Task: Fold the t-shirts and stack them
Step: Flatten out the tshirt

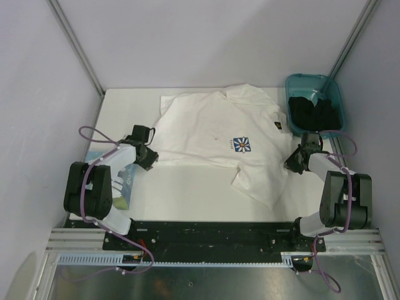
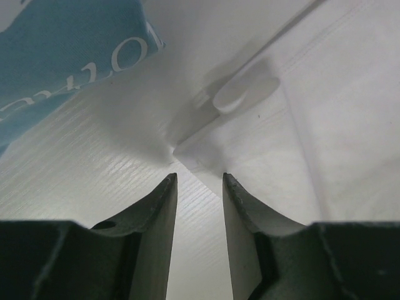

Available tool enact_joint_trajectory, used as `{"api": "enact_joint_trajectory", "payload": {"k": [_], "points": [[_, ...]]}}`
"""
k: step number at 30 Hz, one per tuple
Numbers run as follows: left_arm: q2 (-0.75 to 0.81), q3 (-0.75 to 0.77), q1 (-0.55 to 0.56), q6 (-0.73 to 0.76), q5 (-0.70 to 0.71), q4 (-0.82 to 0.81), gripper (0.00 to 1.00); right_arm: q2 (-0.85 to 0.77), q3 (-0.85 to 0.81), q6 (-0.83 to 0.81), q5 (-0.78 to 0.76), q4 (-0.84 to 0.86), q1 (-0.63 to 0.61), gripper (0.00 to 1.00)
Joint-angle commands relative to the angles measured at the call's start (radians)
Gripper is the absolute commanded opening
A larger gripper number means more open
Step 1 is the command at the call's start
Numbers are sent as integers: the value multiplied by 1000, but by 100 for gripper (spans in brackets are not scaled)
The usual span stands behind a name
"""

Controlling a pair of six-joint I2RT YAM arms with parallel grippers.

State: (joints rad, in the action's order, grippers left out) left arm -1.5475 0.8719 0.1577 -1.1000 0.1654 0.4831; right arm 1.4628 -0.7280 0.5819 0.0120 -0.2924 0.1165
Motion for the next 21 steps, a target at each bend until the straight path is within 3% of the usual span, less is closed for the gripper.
{"api": "enact_joint_trajectory", "payload": {"k": [1,21], "points": [[-30,49,3,-49,40,-10,40,4,-34,-19,9,27,-10,0],[-75,80,-22,-50,27,-9,39,11,-34,-21,9,29,-22,0]]}}
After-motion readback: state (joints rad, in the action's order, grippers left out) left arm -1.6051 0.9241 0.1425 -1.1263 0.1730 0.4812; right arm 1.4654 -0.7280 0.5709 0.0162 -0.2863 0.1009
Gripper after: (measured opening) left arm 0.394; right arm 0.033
